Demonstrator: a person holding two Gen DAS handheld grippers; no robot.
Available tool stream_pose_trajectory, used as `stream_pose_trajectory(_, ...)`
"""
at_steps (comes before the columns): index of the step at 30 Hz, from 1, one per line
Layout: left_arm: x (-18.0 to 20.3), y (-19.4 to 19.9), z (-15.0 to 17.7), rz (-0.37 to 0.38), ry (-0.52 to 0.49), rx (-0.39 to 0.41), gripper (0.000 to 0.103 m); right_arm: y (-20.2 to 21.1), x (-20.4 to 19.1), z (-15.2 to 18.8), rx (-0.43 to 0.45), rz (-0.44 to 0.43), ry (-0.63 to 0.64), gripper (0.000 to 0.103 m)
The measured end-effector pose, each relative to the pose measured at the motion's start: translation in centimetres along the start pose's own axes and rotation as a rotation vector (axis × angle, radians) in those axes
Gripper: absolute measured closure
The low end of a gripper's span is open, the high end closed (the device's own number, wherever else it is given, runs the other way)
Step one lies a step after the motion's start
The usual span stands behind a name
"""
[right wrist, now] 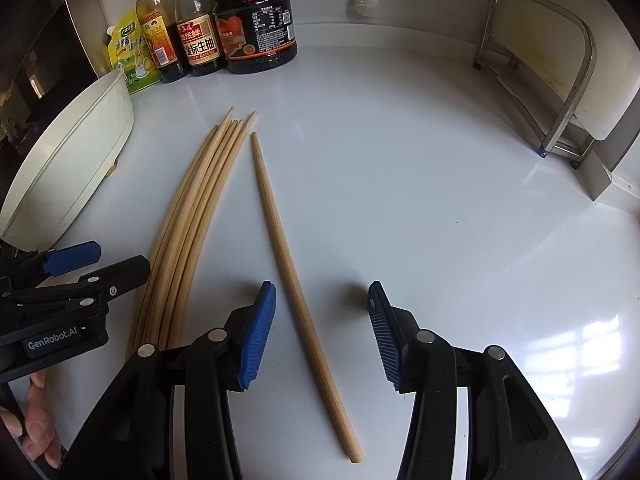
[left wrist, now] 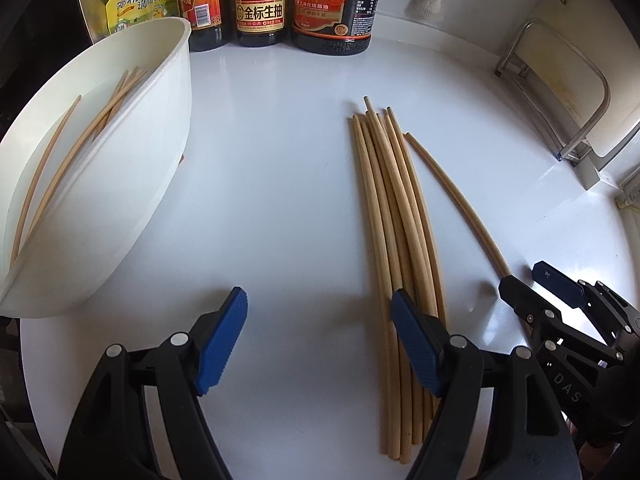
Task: Organize utensils
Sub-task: 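Close the left tool on one chopstick while the right tool grasps another chopstick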
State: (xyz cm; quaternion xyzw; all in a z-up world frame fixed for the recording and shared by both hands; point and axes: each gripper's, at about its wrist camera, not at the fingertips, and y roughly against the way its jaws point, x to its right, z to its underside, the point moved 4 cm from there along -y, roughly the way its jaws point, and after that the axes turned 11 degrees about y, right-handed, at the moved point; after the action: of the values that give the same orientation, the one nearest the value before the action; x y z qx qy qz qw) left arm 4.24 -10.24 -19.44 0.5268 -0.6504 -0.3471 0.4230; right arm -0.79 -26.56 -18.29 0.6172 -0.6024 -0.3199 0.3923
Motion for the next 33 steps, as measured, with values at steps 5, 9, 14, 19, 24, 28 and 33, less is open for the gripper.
stream_pose_trajectory(5,0.0,0.0,-0.3,-0.016,-0.004,0.007,0.029,-0.3,0.1,-0.4,0.005,0.006,0.012,0.057)
stream_pose_trajectory(9,0.1,-0.1,-0.6,-0.040,-0.015,0.015,0.028,-0.6,0.1,-0.7,0.010,0.015,0.024,0.057)
stream_pose_trajectory(14,0.1,-0.4,-0.8,-0.074,-0.034,0.028,0.028,-0.9,-0.3,-1.0,0.022,0.032,0.054,0.057)
stream_pose_trajectory(19,0.6,-0.2,-1.0,-0.054,-0.056,0.036,0.057,-1.3,-1.0,-1.5,0.028,0.016,0.097,0.058)
stream_pose_trajectory(24,1.5,0.0,-0.7,-0.018,-0.083,0.007,0.095,-1.3,-2.1,-2.0,0.018,-0.018,0.147,0.096)
stream_pose_trajectory(28,1.4,0.1,-0.7,0.003,-0.077,-0.033,0.096,-1.3,-1.9,-2.0,0.008,-0.063,0.099,0.097)
stream_pose_trajectory(33,1.3,1.9,-1.0,0.034,-0.074,-0.042,0.096,0.3,-0.9,-1.9,0.006,-0.084,0.017,0.097)
